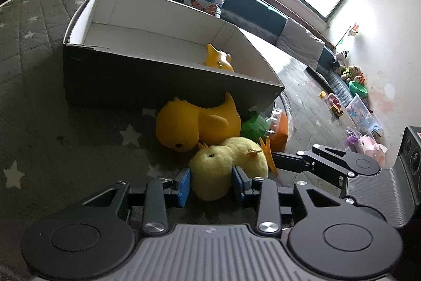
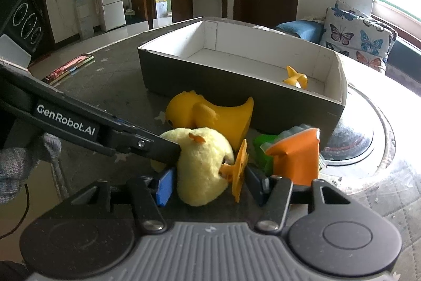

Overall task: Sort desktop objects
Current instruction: 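Move the left gripper to the yellow plush chick and grasp it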

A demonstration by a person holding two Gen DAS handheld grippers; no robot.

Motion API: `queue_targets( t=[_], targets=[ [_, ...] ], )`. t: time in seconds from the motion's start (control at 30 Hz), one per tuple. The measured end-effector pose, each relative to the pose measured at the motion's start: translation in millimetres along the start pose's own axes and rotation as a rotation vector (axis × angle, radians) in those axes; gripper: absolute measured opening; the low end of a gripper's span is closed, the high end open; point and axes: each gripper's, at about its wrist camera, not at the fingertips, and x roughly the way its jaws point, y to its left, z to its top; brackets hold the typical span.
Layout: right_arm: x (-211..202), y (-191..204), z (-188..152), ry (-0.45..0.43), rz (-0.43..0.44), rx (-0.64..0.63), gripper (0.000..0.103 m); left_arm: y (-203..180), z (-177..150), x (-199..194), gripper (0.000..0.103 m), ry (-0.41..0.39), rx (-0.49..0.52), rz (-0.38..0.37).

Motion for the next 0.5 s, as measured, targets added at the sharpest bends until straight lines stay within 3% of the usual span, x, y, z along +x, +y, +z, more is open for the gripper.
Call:
queue_targets(
  t=[0.5],
  targets=[
    [-7.8,5.0,-3.5,-0.018,-0.016,0.009,0.053,-4.7,-1.8,-7.4,0.035,-0.011,0.014,0.000]
  ],
)
